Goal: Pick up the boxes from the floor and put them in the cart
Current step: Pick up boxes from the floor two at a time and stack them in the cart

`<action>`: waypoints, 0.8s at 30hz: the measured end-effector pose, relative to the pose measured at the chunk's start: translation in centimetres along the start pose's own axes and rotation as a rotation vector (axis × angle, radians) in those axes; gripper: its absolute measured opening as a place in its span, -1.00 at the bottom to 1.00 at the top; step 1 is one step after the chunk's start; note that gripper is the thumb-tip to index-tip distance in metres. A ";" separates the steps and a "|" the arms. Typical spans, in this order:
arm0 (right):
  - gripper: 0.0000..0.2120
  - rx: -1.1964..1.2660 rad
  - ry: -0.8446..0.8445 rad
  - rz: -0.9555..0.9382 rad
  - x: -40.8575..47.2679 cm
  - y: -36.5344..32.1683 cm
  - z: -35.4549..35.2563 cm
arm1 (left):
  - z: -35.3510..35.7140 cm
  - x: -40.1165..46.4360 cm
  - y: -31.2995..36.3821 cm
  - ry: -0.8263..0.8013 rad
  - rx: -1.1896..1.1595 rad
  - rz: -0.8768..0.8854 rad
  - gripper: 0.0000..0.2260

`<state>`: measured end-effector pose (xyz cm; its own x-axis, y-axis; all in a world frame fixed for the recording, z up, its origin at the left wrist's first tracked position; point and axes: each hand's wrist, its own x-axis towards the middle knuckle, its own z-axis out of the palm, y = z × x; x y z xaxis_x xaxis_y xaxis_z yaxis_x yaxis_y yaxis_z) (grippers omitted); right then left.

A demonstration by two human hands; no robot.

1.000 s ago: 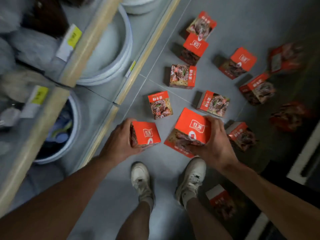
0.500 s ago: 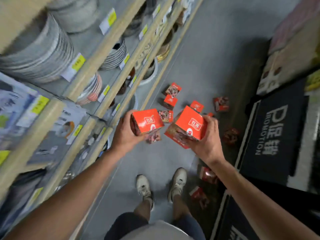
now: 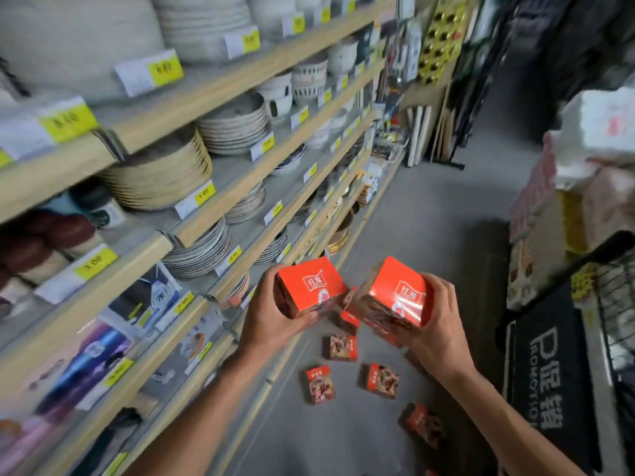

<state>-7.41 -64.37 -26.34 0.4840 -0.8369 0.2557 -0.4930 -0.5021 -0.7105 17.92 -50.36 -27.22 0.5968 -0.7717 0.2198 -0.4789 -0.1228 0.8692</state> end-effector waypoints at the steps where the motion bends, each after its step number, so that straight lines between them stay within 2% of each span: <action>1: -0.01 0.011 0.001 -0.026 0.5 -0.4 -0.4 | -0.5 -0.1 0.7 0.029 0.004 0.003 -0.21; 12: 0.02 0.253 -0.182 -0.304 4.2 -4.6 -0.3 | -5.0 -5.8 6.3 0.395 -0.009 -0.085 -0.17; 16: -0.03 0.363 -0.322 -0.409 4.3 -7.4 2.3 | -7.4 -10.5 7.2 0.559 0.073 -0.184 -0.15; 24: -0.07 0.562 -0.622 -0.520 -1.0 -15.7 7.3 | -12.1 -22.5 8.9 0.907 0.035 -0.282 -0.23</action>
<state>5.13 -54.03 -20.28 0.9163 -0.1964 0.3489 0.2268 -0.4635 -0.8566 8.00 -26.50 -19.10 0.9588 0.0663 0.2764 -0.2507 -0.2605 0.9323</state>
